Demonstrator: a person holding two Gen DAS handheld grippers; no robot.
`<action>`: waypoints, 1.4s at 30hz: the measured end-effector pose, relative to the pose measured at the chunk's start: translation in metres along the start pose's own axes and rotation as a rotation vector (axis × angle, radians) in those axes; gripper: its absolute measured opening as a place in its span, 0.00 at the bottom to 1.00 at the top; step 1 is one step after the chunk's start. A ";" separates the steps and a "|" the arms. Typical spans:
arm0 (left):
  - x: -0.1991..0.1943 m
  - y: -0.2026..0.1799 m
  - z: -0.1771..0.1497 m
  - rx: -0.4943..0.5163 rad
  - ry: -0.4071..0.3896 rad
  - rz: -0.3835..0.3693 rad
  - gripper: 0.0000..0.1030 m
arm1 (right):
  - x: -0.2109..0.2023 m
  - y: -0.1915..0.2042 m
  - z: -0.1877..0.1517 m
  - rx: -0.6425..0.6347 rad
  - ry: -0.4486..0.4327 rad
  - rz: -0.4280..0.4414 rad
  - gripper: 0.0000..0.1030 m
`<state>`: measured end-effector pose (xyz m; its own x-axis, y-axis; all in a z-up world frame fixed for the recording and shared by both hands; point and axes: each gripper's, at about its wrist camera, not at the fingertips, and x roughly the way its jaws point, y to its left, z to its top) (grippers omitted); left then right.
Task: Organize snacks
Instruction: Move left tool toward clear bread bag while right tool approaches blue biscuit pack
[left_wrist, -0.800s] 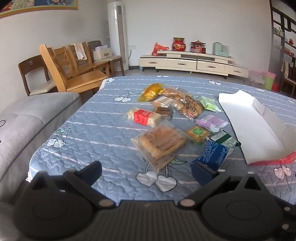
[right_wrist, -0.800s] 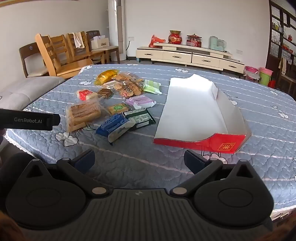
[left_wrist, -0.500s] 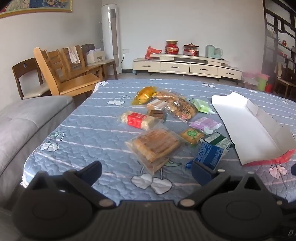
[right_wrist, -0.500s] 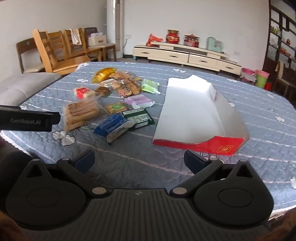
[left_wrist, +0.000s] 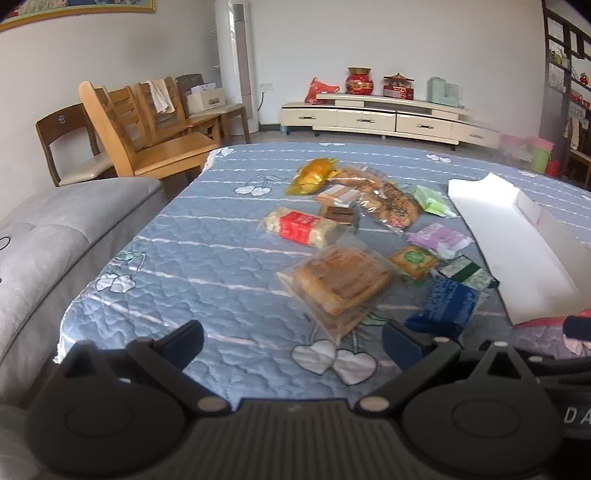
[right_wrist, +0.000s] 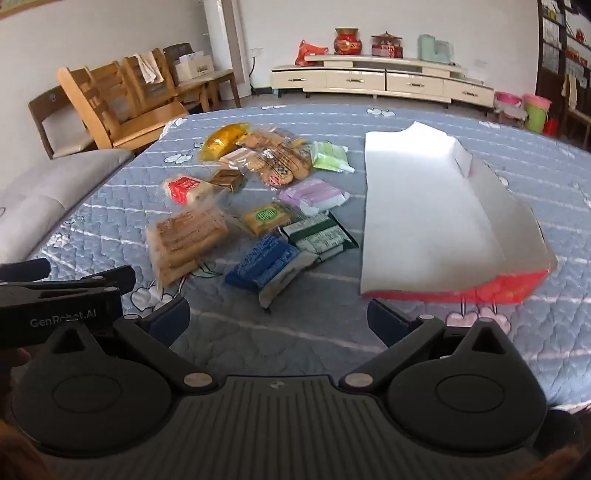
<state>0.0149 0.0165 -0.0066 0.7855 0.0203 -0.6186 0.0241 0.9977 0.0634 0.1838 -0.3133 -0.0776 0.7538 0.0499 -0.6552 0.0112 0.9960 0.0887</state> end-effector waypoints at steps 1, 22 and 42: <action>0.001 0.002 0.000 -0.002 0.001 0.003 0.99 | 0.002 0.003 0.001 -0.011 -0.007 -0.011 1.00; 0.024 0.004 0.013 0.060 0.019 -0.062 0.99 | 0.010 -0.001 0.002 0.091 0.035 -0.047 1.00; 0.046 0.002 0.021 0.122 0.037 -0.098 0.99 | 0.024 0.007 0.007 0.091 0.068 -0.045 1.00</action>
<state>0.0640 0.0182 -0.0187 0.7527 -0.0720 -0.6544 0.1761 0.9798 0.0948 0.2062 -0.3059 -0.0877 0.7048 0.0136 -0.7093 0.1061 0.9866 0.1243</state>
